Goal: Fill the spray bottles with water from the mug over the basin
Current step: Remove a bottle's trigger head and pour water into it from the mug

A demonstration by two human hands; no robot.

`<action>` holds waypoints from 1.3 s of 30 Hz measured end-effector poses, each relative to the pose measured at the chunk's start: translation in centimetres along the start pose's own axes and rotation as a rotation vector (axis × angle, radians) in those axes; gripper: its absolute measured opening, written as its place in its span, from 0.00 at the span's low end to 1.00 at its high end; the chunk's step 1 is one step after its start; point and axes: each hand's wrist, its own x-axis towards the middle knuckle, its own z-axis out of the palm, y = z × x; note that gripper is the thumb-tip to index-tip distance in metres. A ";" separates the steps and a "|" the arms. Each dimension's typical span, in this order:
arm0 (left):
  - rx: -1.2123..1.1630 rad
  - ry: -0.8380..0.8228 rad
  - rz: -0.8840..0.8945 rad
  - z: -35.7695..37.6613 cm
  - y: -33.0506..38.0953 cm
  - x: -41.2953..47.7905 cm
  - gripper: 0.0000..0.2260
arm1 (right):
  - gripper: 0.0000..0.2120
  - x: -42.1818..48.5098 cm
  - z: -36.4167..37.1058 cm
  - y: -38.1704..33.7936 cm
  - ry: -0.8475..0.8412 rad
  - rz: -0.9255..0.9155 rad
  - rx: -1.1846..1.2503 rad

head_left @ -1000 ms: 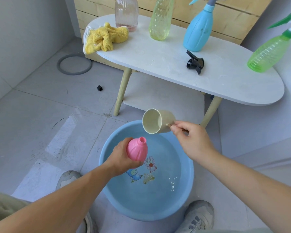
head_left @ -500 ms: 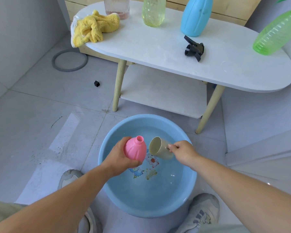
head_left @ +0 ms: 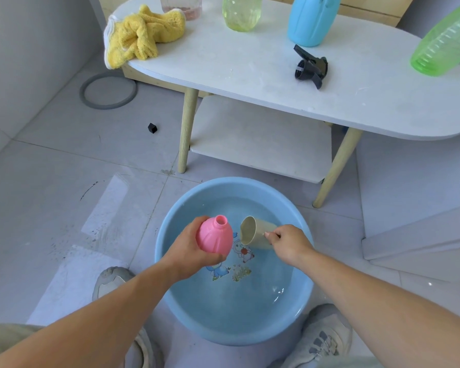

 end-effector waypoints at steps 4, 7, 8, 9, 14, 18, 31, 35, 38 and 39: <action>0.006 0.001 0.001 -0.1 -0.1 0.0 0.37 | 0.24 -0.1 0.0 -0.1 -0.005 0.011 -0.017; 0.004 0.001 -0.001 -0.1 -0.1 0.0 0.37 | 0.24 -0.1 0.0 -0.2 -0.009 0.010 -0.032; 0.006 0.001 0.000 0.0 -0.1 0.0 0.37 | 0.24 -0.1 0.0 -0.1 -0.011 0.009 -0.036; 0.006 0.002 0.002 0.0 -0.1 0.0 0.37 | 0.24 0.0 0.1 -0.1 -0.014 0.010 -0.042; -0.009 0.003 -0.001 0.0 -0.2 0.1 0.37 | 0.23 -0.2 0.2 -0.3 -0.025 0.002 -0.066; -0.001 0.007 0.003 0.0 -0.2 0.1 0.37 | 0.22 -0.3 0.5 -0.3 -0.033 -0.013 -0.050; -0.001 0.006 0.024 -0.3 0.3 -0.2 0.36 | 0.18 -0.8 -1.4 -0.6 -0.018 -0.021 0.251; -0.019 0.010 0.030 -0.4 0.6 -0.3 0.37 | 0.15 -1.3 -2.8 -1.4 0.006 -0.055 0.335; -0.031 0.010 0.039 -0.4 0.8 -0.4 0.37 | 0.15 -2.1 -4.0 -2.3 0.028 -0.088 0.356; -0.036 0.011 0.040 -0.4 0.8 -0.5 0.37 | 0.15 -2.4 -4.5 -2.6 0.030 -0.099 0.355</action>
